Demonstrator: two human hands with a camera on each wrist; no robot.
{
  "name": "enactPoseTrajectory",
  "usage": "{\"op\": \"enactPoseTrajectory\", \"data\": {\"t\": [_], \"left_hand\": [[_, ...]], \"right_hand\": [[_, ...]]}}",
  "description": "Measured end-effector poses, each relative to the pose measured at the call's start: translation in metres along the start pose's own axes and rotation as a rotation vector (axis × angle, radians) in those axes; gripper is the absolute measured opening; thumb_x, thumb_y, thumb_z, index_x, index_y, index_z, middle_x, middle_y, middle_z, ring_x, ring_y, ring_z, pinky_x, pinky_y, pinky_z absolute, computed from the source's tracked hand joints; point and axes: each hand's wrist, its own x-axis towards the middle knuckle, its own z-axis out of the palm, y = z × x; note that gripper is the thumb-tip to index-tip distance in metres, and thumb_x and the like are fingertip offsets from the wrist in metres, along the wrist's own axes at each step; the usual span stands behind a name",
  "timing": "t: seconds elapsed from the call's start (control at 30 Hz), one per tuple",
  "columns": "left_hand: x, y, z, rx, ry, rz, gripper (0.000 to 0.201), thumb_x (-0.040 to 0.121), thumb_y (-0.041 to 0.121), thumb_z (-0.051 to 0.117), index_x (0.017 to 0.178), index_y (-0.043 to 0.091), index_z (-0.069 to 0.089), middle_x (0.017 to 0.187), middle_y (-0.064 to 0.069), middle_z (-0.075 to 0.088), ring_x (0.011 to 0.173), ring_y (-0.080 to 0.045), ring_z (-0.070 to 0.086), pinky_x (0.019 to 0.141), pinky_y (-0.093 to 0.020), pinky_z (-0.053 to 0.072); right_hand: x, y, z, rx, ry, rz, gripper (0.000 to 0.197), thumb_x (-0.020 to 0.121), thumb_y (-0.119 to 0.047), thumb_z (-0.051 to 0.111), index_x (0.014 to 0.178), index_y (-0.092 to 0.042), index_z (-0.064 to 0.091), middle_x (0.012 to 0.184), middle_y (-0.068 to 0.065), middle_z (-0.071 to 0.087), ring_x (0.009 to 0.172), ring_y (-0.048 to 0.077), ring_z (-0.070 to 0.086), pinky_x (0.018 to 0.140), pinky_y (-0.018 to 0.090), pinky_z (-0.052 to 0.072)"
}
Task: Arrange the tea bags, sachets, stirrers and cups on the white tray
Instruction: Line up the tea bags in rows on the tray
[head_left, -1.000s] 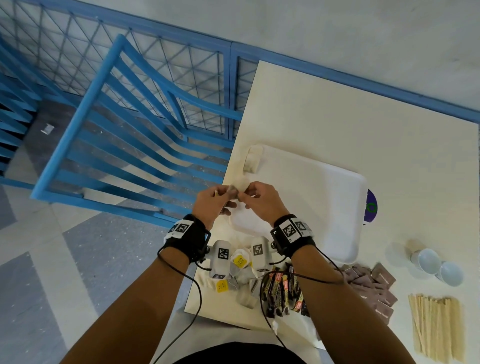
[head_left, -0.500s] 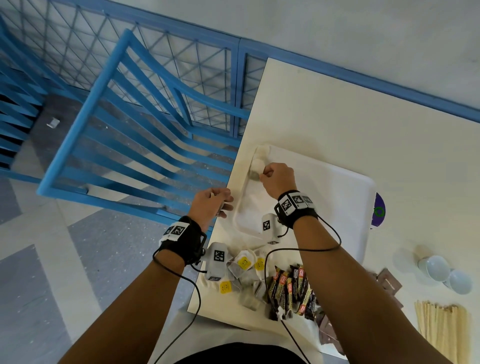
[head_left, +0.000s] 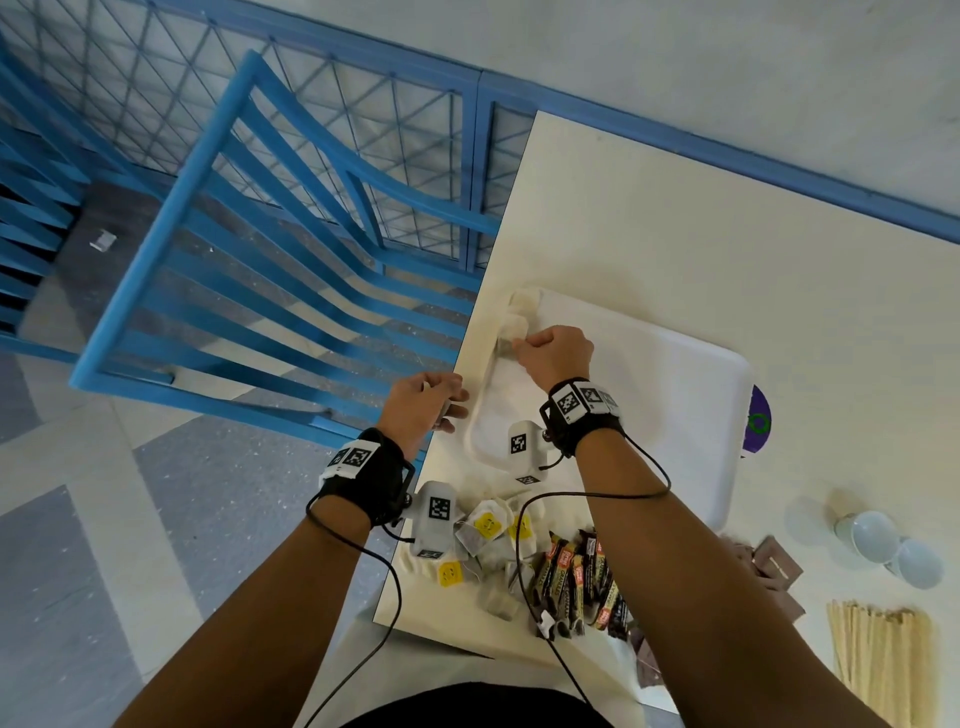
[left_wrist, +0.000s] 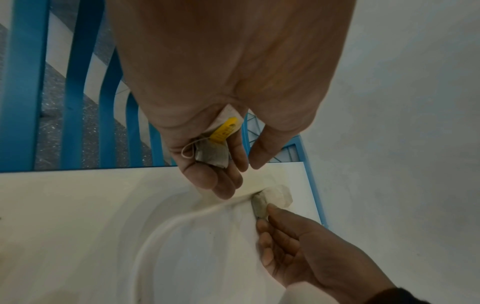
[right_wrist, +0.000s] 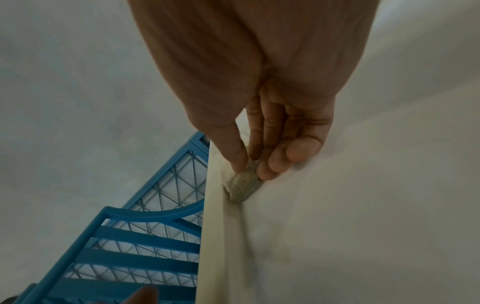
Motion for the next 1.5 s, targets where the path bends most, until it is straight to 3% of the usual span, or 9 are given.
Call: {"op": "enactPoseTrajectory", "data": {"t": [0.13,0.63,0.77,0.87,1.03,1.13,1.27,1.4,1.5], "left_hand": [[-0.001,0.002,0.0,0.006,0.001,-0.002,0.015,0.099,0.008,0.061,0.111,0.001,0.064,0.093,-0.011,0.073,0.071,-0.022,0.068,0.062,-0.032,0.052],[-0.003,0.004,-0.001,-0.016,-0.049,0.0,0.026,0.093,-0.009,0.055,0.117,-0.001,0.061,0.1,-0.016,0.07,0.073,-0.021,0.07,0.061,-0.028,0.057],[-0.006,0.007,0.001,-0.075,-0.151,0.03,0.039,0.094,-0.019,0.043,0.128,-0.003,0.053,0.113,-0.022,0.068,0.09,-0.025,0.073,0.073,-0.032,0.063],[-0.008,0.008,0.004,-0.148,-0.23,0.02,0.049,0.094,-0.025,0.036,0.135,0.0,0.044,0.117,-0.024,0.069,0.101,-0.032,0.072,0.086,-0.04,0.062],[-0.013,0.01,0.007,-0.052,-0.329,0.04,0.051,0.097,-0.018,0.043,0.142,0.005,0.042,0.123,-0.028,0.066,0.095,-0.025,0.073,0.09,-0.043,0.059],[-0.015,0.01,0.007,-0.023,-0.365,0.061,0.049,0.098,-0.014,0.047,0.144,0.002,0.041,0.126,-0.026,0.067,0.097,-0.024,0.072,0.087,-0.041,0.058],[-0.017,0.011,0.007,-0.056,-0.331,0.05,0.039,0.095,-0.004,0.062,0.132,-0.002,0.048,0.108,-0.021,0.074,0.093,-0.029,0.075,0.075,-0.034,0.061],[-0.013,0.004,0.007,-0.049,-0.196,0.075,0.024,0.099,0.002,0.061,0.12,-0.008,0.057,0.096,-0.019,0.073,0.076,-0.024,0.075,0.063,-0.03,0.06],[-0.009,0.0,0.008,-0.001,-0.148,0.083,0.022,0.098,0.003,0.062,0.117,-0.009,0.059,0.093,-0.017,0.072,0.074,-0.023,0.073,0.062,-0.028,0.06]], "right_hand": [[0.002,-0.003,0.004,-0.006,0.013,0.037,0.024,0.077,-0.027,0.082,0.063,-0.01,0.071,0.065,0.011,0.072,0.069,0.031,0.071,0.074,0.041,0.061],[0.008,0.0,0.008,-0.001,0.035,0.076,0.013,0.075,-0.028,0.079,0.073,-0.016,0.075,0.07,0.002,0.072,0.07,0.022,0.072,0.069,0.034,0.063],[-0.013,-0.003,-0.004,-0.045,0.048,-0.005,0.011,0.085,-0.022,0.068,0.094,-0.016,0.07,0.088,-0.003,0.069,0.083,0.015,0.062,0.066,0.019,0.045],[-0.038,-0.005,-0.009,-0.032,-0.084,-0.171,0.011,0.09,-0.023,0.07,0.1,-0.019,0.07,0.085,-0.011,0.066,0.075,0.001,0.059,0.066,0.012,0.041],[-0.054,0.002,-0.005,-0.075,-0.45,-0.427,0.029,0.088,-0.046,0.071,0.117,-0.04,0.07,0.101,-0.01,0.062,0.089,0.002,0.055,0.08,0.015,0.044],[-0.056,0.005,-0.002,-0.118,-0.451,-0.465,0.024,0.083,-0.057,0.071,0.101,-0.041,0.073,0.097,-0.02,0.06,0.1,0.015,0.057,0.092,0.034,0.048],[-0.057,0.003,-0.011,-0.015,-0.337,-0.406,0.02,0.088,-0.04,0.075,0.095,-0.022,0.074,0.089,-0.015,0.065,0.072,0.003,0.056,0.067,0.015,0.04],[-0.056,0.008,-0.011,0.035,-0.305,-0.307,0.021,0.089,-0.037,0.074,0.099,-0.019,0.073,0.088,-0.012,0.07,0.079,-0.002,0.061,0.073,0.015,0.043],[-0.056,0.014,-0.008,0.017,-0.348,-0.242,0.02,0.089,-0.038,0.074,0.102,-0.024,0.069,0.092,-0.009,0.071,0.085,0.008,0.066,0.081,0.027,0.054]]}}
